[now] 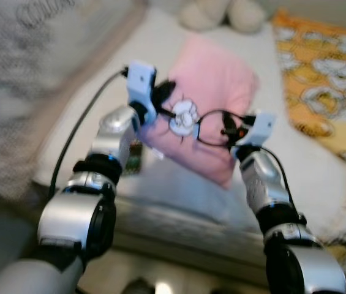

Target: Clean up the room

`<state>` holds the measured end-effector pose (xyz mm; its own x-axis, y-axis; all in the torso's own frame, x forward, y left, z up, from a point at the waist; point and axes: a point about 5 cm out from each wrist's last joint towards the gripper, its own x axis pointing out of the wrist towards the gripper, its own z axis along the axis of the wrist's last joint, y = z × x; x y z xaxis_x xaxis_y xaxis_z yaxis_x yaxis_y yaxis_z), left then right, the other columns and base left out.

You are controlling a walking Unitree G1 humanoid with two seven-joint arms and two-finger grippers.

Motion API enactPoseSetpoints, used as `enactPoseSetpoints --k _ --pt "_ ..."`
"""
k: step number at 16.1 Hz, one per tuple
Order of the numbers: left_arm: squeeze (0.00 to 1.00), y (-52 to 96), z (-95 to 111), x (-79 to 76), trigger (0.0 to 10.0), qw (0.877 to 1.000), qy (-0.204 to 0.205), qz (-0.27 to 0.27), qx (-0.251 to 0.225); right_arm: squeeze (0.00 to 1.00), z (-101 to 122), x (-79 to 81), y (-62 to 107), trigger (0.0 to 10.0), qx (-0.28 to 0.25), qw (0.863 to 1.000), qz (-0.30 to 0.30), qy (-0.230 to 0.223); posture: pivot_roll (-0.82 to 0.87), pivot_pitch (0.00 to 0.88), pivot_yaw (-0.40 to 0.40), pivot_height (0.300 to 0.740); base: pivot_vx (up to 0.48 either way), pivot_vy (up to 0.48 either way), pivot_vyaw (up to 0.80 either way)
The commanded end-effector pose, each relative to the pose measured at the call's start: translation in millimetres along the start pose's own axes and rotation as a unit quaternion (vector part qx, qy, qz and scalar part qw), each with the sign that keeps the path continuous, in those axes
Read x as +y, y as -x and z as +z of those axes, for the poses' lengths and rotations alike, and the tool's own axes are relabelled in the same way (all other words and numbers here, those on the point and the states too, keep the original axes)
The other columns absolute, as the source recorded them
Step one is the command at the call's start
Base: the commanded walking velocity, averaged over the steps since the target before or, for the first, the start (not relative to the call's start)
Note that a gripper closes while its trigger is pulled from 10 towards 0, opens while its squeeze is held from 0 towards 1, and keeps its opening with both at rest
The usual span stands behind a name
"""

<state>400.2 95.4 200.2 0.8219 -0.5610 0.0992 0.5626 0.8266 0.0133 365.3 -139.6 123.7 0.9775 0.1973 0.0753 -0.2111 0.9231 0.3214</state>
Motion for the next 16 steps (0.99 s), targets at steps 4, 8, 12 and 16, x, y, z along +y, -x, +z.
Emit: enactPoseSetpoints --k 4,8,12,16 --pt "0.0 6.4 -2.5 -17.7 0.0 0.998 -0.02 -0.031 -0.043 0.0 15.1 0.3 10.2 0.0 -0.035 0.999 0.004 0.041 0.08 0.0 0.023 0.74 0.247 0.412 0.5" --pt "0.0 18.2 -3.3 -17.2 0.0 0.998 -0.022 -0.034 -0.051 0.0 11.6 6.4 32.4 0.0 -0.043 0.998 -0.013 0.033 0.09 0.0 0.012 0.74 0.271 0.396 0.5" --pt "0.0 10.1 -5.5 -17.0 0.0 0.998 -0.044 -0.034 -0.019 0.0 5.0 0.9 34.0 0.0 -0.023 0.999 -0.038 0.027 0.09 0.0 0.017 0.74 0.363 0.253 0.51" --pt "0.0 0.7 -1.8 -19.5 10.0 0.998 -0.046 -0.029 -0.008 0.0 11.3 -1.2 29.2 10.0 -0.028 0.995 -0.065 0.064 0.08 0.0 0.017 0.74 0.109 0.0 0.0"
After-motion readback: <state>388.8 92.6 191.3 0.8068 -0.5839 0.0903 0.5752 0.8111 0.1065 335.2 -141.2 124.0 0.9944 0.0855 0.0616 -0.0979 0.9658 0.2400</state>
